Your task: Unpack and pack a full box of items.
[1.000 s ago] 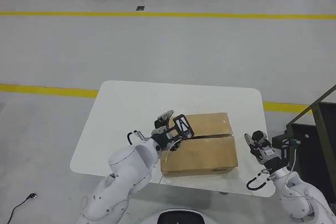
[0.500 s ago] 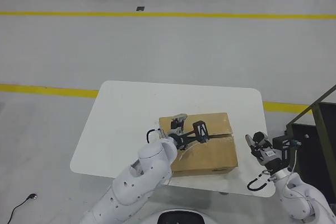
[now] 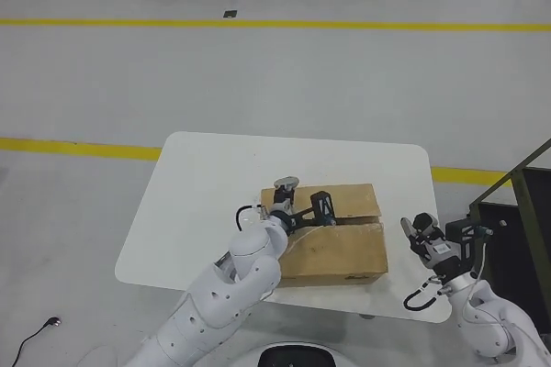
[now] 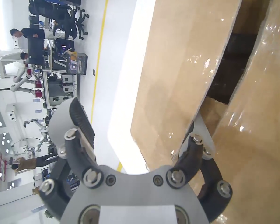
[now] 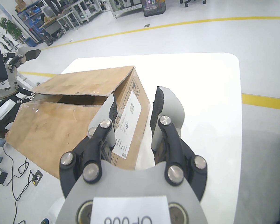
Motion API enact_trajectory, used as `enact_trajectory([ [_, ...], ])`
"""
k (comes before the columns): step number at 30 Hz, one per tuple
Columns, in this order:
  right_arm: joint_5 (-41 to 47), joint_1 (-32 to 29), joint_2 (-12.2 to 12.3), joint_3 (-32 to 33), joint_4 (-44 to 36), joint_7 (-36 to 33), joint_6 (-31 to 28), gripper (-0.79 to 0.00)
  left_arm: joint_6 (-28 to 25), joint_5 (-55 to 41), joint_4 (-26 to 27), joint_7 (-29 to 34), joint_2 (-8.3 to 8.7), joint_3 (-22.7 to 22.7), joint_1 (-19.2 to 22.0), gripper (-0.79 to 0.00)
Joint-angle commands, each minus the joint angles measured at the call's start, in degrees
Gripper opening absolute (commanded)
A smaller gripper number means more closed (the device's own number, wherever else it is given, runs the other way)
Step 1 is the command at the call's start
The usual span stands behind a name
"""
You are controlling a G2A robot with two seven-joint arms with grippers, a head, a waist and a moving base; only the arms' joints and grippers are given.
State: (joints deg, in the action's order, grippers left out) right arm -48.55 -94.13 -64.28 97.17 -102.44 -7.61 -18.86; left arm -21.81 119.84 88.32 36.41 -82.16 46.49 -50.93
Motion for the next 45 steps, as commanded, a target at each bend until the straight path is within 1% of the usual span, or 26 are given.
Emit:
enact_trajectory([
  [1, -0.02, 0.07, -0.01, 0.00, -0.02, 0.00, 0.02, -0.428, -0.19, 0.32, 0.12, -1.27, 0.02, 0.23, -0.13, -0.785],
  [5, 0.27, 0.15, -0.04, 0.10, -0.27, -0.08, 0.05, -0.425, -0.61, 1.20, 0.48, -2.43, 0.07, 0.88, -0.53, -0.785],
  [6, 0.34, 0.14, -0.04, 0.14, -0.34, -0.15, 0.05, -0.422, -0.35, 1.19, 0.48, -2.39, 0.02, 1.13, -0.55, -0.486],
  [7, 0.36, 0.13, -0.04, 0.19, -0.42, -0.19, 0.04, -0.419, 0.06, 1.22, 0.47, -2.19, -0.05, 1.37, -0.48, 0.000],
  [13, 0.71, -0.09, -0.06, 0.65, -0.90, -0.26, 0.09, -0.416, 1.86, 0.99, -0.35, -2.07, -0.82, 1.66, 1.31, 0.000],
  [17, 1.18, -0.38, -0.06, 1.29, -1.36, -0.18, 0.17, -0.422, 3.85, 0.70, -2.21, -2.51, -1.69, 1.31, 3.89, 0.000],
  [20, 1.41, -0.64, -0.07, 1.60, -1.73, -0.19, 0.17, -0.422, 6.24, -0.50, -4.88, -2.98, -2.64, 0.86, 6.40, 0.000],
  [25, 1.63, -0.97, -0.11, 1.95, -2.08, -0.10, 0.28, -0.425, 10.87, -1.76, -11.80, -3.77, -4.58, -0.46, 11.77, 0.000],
  [34, 1.99, -1.45, -0.20, 2.07, -2.59, -0.40, 0.67, -0.428, 18.48, -3.84, -27.84, -4.66, -8.55, -2.99, 21.03, 0.000],
  [39, 2.15, -1.56, -0.23, 2.20, -3.09, -0.90, 0.95, -0.431, 18.98, -4.76, -35.37, -3.60, -10.83, -5.13, 24.42, 0.000],
  [45, 2.04, -1.55, -0.23, 2.41, -3.41, -1.53, 0.96, -0.428, 20.35, -4.91, -41.46, -3.38, -13.10, -6.98, 26.37, 0.000],
])
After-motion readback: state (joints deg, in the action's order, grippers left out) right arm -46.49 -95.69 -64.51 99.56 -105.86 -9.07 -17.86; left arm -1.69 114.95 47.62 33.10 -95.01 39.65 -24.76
